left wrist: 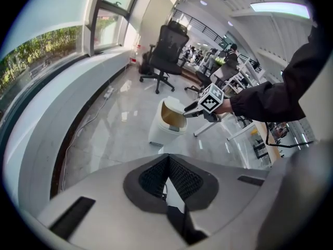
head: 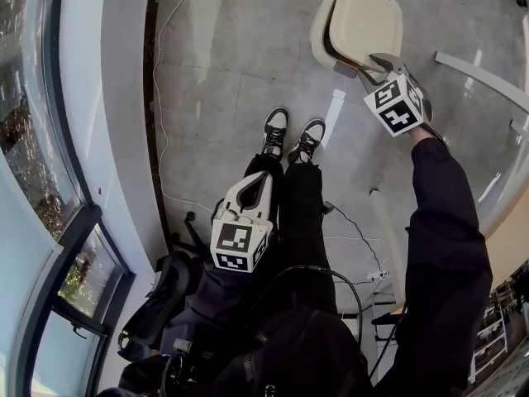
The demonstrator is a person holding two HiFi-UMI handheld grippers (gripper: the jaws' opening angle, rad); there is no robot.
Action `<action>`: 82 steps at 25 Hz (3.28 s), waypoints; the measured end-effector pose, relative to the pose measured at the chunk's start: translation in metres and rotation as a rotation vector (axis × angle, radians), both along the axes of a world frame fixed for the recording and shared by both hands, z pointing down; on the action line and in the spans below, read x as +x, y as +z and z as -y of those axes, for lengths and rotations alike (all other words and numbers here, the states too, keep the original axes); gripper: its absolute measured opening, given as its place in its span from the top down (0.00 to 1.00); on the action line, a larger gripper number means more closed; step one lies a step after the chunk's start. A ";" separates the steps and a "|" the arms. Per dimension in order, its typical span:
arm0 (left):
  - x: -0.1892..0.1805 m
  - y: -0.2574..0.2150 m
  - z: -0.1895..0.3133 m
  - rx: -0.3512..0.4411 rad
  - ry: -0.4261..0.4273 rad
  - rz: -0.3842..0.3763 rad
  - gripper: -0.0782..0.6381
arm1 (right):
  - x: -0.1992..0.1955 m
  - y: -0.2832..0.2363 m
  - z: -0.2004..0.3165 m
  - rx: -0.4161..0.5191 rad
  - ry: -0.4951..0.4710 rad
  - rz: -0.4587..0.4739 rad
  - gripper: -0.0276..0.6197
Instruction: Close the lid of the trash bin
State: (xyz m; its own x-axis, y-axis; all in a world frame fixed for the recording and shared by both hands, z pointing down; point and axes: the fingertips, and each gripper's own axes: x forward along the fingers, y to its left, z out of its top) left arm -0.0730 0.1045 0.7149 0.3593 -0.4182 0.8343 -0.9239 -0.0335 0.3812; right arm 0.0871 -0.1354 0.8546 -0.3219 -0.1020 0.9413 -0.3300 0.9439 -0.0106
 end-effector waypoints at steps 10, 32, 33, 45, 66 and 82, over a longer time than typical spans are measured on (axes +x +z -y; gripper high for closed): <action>-0.002 0.014 -0.012 -0.030 -0.017 0.001 0.89 | -0.002 0.054 -0.021 -0.080 -0.017 -0.048 0.72; -0.001 0.018 -0.008 -0.034 -0.005 -0.005 0.89 | -0.003 0.090 -0.022 -0.160 0.058 -0.076 0.72; -0.002 0.018 -0.008 -0.033 -0.005 -0.003 0.89 | -0.004 0.088 -0.022 -0.154 0.062 -0.071 0.72; 0.008 -0.067 0.051 0.142 0.043 -0.008 0.89 | 0.000 -0.081 -0.027 0.016 0.492 0.212 0.95; 0.042 -0.450 0.146 0.757 0.134 -0.034 0.89 | 0.023 -0.587 -0.106 0.599 0.756 0.717 0.95; 0.077 -0.561 0.118 0.959 0.229 -0.033 0.89 | 0.039 -0.722 -0.140 0.836 0.725 0.845 0.95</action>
State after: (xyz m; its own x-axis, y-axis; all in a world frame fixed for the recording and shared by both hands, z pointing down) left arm 0.0036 -0.0136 0.1538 0.5330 -0.8296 0.1663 -0.8460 -0.5185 0.1246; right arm 0.1265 0.0042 0.1325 -0.3894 -0.9186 0.0681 -0.9197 0.3918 0.0264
